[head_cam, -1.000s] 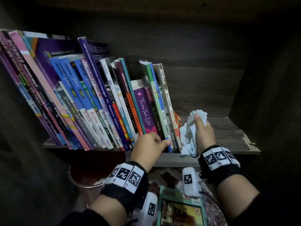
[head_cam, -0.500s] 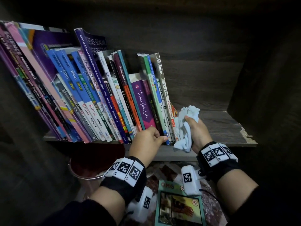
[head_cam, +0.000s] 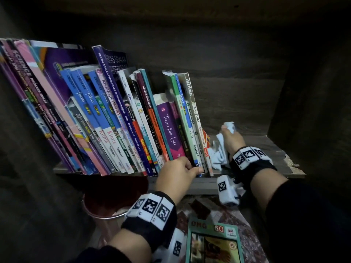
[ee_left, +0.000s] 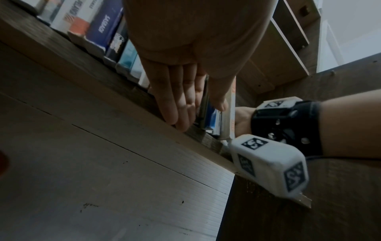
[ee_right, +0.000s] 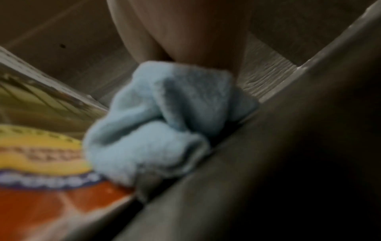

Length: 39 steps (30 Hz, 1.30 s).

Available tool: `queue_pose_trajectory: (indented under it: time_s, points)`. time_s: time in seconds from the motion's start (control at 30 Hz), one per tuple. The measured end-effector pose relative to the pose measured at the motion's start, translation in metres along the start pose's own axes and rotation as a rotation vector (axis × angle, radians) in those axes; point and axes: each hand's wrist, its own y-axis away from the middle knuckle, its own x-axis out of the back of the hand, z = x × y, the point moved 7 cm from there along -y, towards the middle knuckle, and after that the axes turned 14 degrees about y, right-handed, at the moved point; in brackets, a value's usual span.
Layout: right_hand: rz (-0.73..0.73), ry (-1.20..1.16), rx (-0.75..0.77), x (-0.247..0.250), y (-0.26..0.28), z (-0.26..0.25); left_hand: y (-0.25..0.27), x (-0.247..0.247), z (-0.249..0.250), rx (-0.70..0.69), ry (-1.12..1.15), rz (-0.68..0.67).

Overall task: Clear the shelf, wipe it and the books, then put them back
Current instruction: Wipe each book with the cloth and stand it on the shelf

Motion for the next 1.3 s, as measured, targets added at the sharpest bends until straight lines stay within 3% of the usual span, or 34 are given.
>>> queue_pose_trajectory:
  time_s: [0.2,0.33,0.5,0.63,0.77,0.93,1.03,1.13,1.2,1.3]
  points:
    - [-0.136,0.071,0.058,-0.036,-0.014,-0.024,-0.005,-0.004,-0.002,-0.065,-0.094,-0.010]
    - [-0.172,-0.001,-0.010,-0.044,-0.042,0.001,-0.008,-0.007,-0.002,-0.097,-0.088,-0.030]
    - [-0.269,0.036,0.047,-0.046,0.002,-0.012,0.002,-0.017,0.008,-0.172,-0.198,-0.065]
    - [-0.205,0.013,0.213,-0.040,0.015,-0.017,0.001,-0.014,0.001,-0.084,-0.115,-0.089]
    - [-0.119,-0.041,0.183,-0.025,0.025,0.004,0.008,-0.007,-0.001,-0.064,-0.127,-0.078]
    - [-0.104,-0.161,0.138,0.003,0.048,0.035,0.021,-0.007,-0.012,-0.017,-0.208,-0.161]
    - [-0.252,-0.300,0.065,0.015,0.065,0.069,0.029,-0.012,-0.025,0.035,-0.285,-0.219]
    - [-0.505,-0.350,-0.046,0.009,0.087,0.122,0.036,-0.023,-0.049,0.102,-0.368,-0.279]
    - [-0.622,-0.212,-0.142,-0.007,0.095,0.162,0.041,-0.035,-0.071,0.175,-0.417,-0.342]
    - [-0.548,0.388,-0.121,-0.020,0.085,0.215,0.051,-0.057,-0.106,0.257,-0.493,-0.415]
